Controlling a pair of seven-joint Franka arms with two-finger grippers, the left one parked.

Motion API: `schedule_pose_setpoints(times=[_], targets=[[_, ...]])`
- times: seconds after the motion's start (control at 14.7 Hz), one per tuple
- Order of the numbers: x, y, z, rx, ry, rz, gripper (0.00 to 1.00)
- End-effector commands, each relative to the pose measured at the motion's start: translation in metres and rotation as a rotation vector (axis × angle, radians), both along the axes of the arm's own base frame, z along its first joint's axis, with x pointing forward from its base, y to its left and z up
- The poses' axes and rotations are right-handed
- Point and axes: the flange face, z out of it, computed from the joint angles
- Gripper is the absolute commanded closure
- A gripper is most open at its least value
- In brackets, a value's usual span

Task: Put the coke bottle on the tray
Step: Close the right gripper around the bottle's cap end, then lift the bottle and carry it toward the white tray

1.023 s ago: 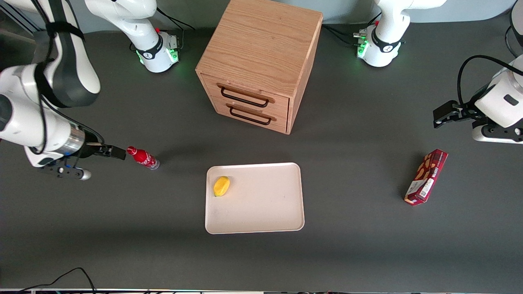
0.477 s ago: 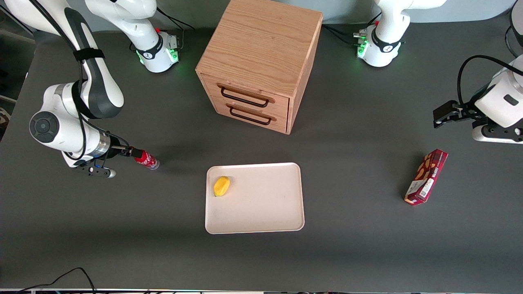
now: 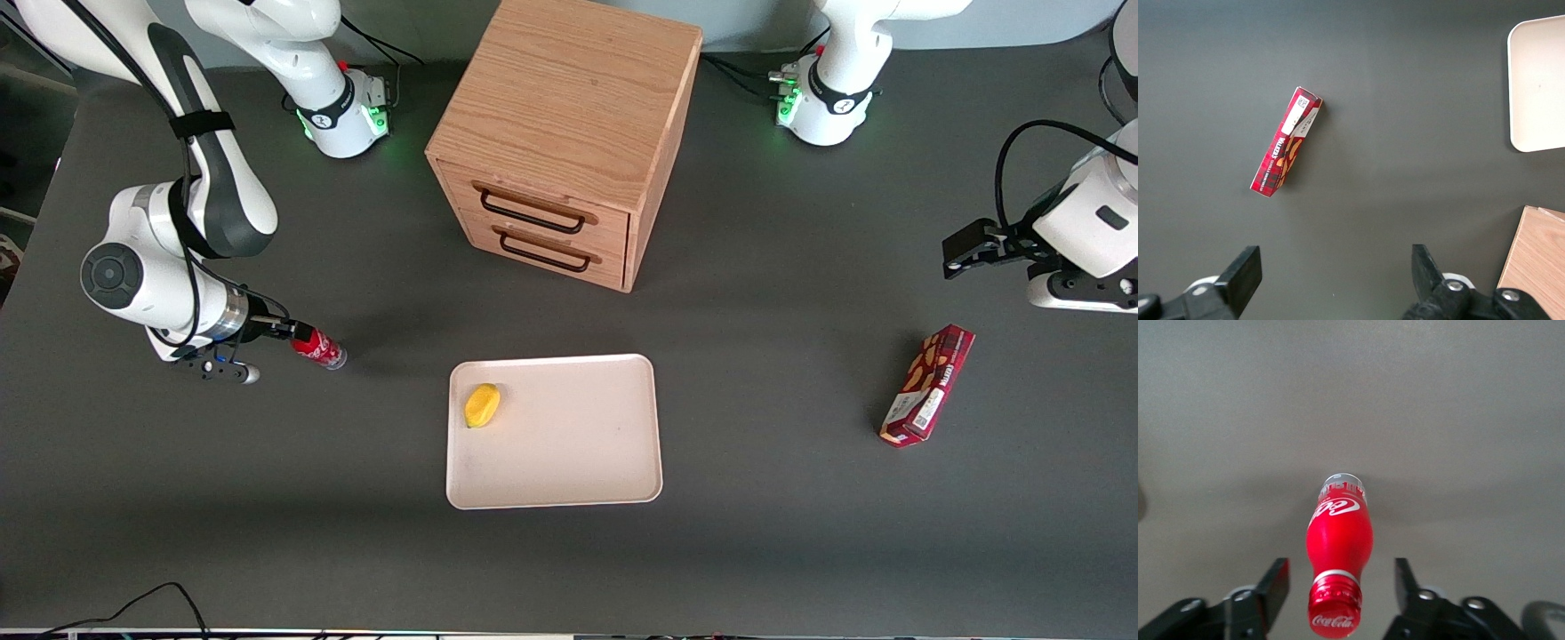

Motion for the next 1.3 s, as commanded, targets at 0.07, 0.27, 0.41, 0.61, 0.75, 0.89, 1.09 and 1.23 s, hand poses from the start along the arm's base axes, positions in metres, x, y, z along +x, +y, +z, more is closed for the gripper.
schedule_pose_setpoints(times=[0.07, 0.27, 0.41, 0.61, 0.75, 0.89, 1.09, 1.23], targets=[[-0.002, 0.003, 0.005, 0.0, -0.012, 0.007, 1.0], [0.0, 0.008, 0.017, -0.003, -0.026, 0.008, 1.0], [0.005, 0.017, 0.036, -0.003, -0.037, 0.018, 1.0], [0.03, 0.051, 0.119, 0.003, -0.081, 0.03, 1.0], [0.044, 0.089, 0.167, 0.025, -0.148, 0.039, 1.0], [0.061, 0.129, 0.182, 0.051, -0.194, 0.066, 1.0], [0.092, 0.174, 0.167, 0.101, -0.197, 0.056, 1.0], [0.111, 0.195, 0.143, 0.117, -0.184, 0.043, 1.0]])
